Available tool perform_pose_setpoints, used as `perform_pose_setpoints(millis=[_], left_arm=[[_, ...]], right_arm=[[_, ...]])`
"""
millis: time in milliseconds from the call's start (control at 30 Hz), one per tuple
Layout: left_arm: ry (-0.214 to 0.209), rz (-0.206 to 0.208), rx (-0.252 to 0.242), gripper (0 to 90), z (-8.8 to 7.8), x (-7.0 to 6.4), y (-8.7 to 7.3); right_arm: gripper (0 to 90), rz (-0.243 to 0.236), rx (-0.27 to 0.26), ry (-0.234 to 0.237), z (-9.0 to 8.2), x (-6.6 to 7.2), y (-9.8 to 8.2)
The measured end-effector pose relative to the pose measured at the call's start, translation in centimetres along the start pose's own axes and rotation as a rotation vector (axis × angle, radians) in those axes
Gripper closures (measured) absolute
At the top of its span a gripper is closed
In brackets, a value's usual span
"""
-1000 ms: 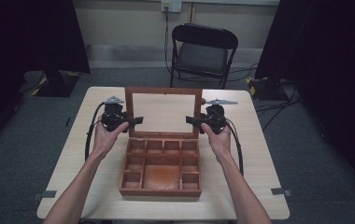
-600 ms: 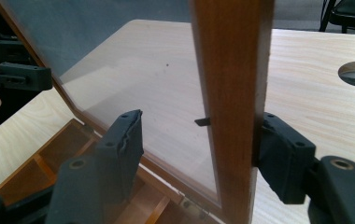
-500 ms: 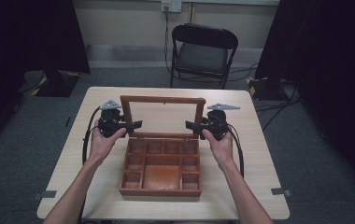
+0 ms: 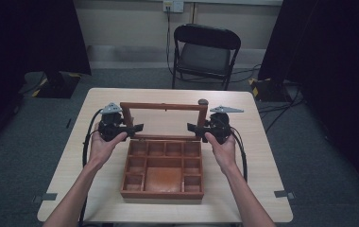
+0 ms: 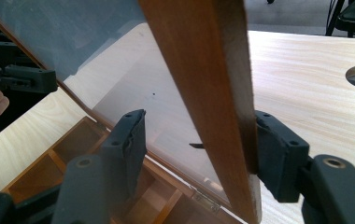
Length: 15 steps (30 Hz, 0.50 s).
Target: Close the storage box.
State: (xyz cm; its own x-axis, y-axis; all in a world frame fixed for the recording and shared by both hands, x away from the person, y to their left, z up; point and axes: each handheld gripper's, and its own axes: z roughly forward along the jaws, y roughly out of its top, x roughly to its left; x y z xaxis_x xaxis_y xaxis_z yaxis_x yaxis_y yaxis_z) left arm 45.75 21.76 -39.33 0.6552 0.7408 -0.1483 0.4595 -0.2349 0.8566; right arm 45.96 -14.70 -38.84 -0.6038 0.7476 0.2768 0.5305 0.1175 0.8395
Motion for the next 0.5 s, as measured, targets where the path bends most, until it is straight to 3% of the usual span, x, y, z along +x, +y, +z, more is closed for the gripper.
perform_pose_setpoints(millis=[500], left_arm=[[-0.026, -0.014, -0.007, 40.9, -0.63, -0.29, -0.44]], right_arm=[[39.6, -0.007, 0.001, -0.003, -0.8, 0.42, -0.46]])
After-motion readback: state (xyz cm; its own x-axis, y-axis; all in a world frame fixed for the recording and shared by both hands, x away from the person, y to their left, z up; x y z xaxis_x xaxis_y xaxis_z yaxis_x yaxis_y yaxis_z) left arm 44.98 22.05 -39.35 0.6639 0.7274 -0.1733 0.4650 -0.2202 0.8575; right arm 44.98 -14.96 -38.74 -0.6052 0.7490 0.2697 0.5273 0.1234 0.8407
